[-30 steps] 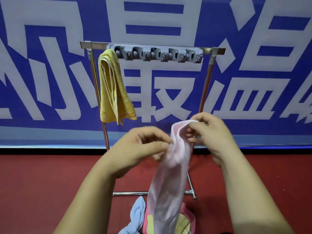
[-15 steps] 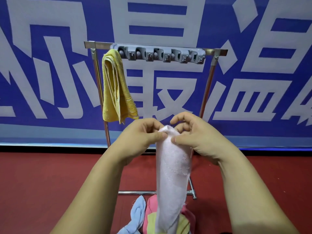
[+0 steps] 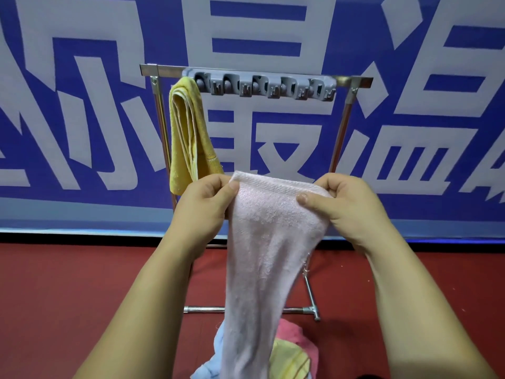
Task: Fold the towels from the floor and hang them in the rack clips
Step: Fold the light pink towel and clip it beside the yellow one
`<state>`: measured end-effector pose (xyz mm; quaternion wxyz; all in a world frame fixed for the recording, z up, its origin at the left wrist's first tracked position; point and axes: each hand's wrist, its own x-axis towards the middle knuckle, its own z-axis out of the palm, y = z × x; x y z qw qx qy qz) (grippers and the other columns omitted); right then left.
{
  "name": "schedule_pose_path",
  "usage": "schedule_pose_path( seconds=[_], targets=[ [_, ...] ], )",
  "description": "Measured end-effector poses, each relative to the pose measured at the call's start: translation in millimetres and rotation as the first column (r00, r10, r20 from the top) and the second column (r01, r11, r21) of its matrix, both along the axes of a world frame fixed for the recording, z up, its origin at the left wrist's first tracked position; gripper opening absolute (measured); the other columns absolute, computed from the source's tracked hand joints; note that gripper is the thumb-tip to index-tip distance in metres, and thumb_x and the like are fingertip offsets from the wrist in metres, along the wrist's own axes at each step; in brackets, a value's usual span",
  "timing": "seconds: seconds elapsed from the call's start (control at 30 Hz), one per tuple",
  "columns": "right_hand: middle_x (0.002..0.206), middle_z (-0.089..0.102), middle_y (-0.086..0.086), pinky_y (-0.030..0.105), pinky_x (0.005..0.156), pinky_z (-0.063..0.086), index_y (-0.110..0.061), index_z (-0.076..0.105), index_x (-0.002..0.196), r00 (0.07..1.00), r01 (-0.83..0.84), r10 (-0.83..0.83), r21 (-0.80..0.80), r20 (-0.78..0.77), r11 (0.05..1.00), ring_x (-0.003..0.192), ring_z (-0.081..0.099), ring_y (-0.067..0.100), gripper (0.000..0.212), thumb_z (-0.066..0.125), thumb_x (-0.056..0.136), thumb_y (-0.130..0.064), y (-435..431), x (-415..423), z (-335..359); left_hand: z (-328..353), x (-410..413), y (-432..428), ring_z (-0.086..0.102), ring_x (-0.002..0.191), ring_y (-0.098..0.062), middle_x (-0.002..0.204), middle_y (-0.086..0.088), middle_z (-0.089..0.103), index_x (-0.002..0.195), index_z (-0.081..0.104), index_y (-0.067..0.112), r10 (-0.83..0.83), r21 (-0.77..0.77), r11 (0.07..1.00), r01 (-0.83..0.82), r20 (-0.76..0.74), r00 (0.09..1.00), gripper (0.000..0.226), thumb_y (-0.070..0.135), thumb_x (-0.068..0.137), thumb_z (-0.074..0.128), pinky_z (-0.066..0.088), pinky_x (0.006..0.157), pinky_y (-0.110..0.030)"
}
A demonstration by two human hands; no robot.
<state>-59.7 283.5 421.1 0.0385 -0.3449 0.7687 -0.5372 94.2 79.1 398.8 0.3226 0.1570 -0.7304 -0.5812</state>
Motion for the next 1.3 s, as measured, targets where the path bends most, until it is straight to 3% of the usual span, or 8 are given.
schedule_pose_path(
  seconds=[0.13,0.4,0.67,0.83,0.93,1.03,1.13,1.3],
  targets=[
    [0.064,0.065,-0.005,0.039,0.064,0.048,-0.016,0.068,0.073,1.000,0.011,-0.011,0.002,-0.028,1.000,0.064,0.057,0.014,0.034,0.092,0.077,-0.040,-5,-1,1,-4,1,-4,0.061,0.079,-0.015,0.082,0.004,0.069,0.086,0.073,0.020,0.038,0.000,0.999,-0.038,-0.001,0.999,0.031,0.035,0.108,0.057,0.056,0.079,-0.044],
    [0.084,0.076,0.014,0.057,0.083,0.058,-0.019,0.074,0.084,0.993,-0.114,0.113,0.064,0.029,0.991,0.074,0.069,0.022,0.013,0.087,0.085,-0.019,5,-5,-7,-25,5,-9,0.065,0.084,-0.022,0.090,-0.008,0.074,0.096,0.078,0.014,0.039,0.173,0.984,-0.033,-0.029,0.999,0.027,0.027,0.109,0.057,0.055,0.086,-0.048],
    [0.071,0.072,0.003,0.041,0.069,0.053,-0.021,0.072,0.079,0.996,-0.063,0.065,0.040,-0.066,0.997,0.065,0.063,0.015,0.017,0.084,0.088,-0.029,3,7,-1,-28,9,0,0.060,0.080,-0.019,0.089,-0.006,0.070,0.096,0.071,0.008,-0.204,0.220,0.954,0.206,-0.030,0.978,0.031,0.038,0.095,0.075,0.046,0.075,-0.037],
    [0.073,0.073,0.002,0.050,0.073,0.060,-0.021,0.070,0.078,0.990,0.039,-0.013,0.186,-0.140,0.982,0.071,0.070,0.025,0.019,0.079,0.091,-0.033,6,1,-2,-26,10,-3,0.062,0.074,-0.013,0.082,-0.002,0.070,0.084,0.071,0.014,0.009,0.156,0.988,-0.001,-0.052,0.999,0.024,0.032,0.098,0.074,0.053,0.069,-0.034],
    [0.071,0.070,-0.002,0.052,0.071,0.062,-0.025,0.068,0.075,0.980,0.151,-0.121,0.197,-0.159,0.969,0.071,0.069,0.023,0.019,0.077,0.088,-0.036,-4,2,-9,-32,3,6,0.057,0.067,-0.016,0.075,-0.015,0.066,0.081,0.068,0.014,0.150,0.032,0.988,-0.150,0.013,0.989,0.032,0.041,0.099,0.070,0.051,0.065,-0.039],
    [0.070,0.069,-0.004,0.049,0.068,0.063,-0.026,0.067,0.076,0.976,0.200,-0.186,0.130,-0.111,0.971,0.068,0.069,0.023,0.013,0.075,0.085,-0.032,-13,6,-16,-33,0,25,0.052,0.058,-0.013,0.060,0.002,0.059,0.079,0.064,0.012,0.281,-0.023,0.960,-0.280,0.051,0.958,0.037,0.042,0.101,0.066,0.050,0.058,-0.039],
    [0.067,0.068,-0.005,0.037,0.060,0.056,-0.027,0.068,0.080,0.980,0.192,-0.186,0.094,-0.076,0.977,0.060,0.063,0.011,0.009,0.075,0.085,-0.027,-19,14,-21,-34,-2,41,0.050,0.058,-0.012,0.060,0.000,0.058,0.077,0.064,0.011,0.305,0.025,0.952,-0.306,0.030,0.952,0.038,0.041,0.101,0.065,0.057,0.061,-0.048],
    [0.072,0.075,-0.002,0.048,0.065,0.064,-0.024,0.071,0.084,0.993,0.115,-0.116,0.076,0.006,0.991,0.061,0.072,0.022,0.006,0.076,0.088,-0.025,-28,29,-22,-35,-4,60,0.060,0.067,-0.025,0.074,-0.011,0.068,0.078,0.070,0.013,0.230,0.005,0.973,-0.230,-0.003,0.973,0.039,0.043,0.101,0.065,0.057,0.070,-0.056]
  ],
)
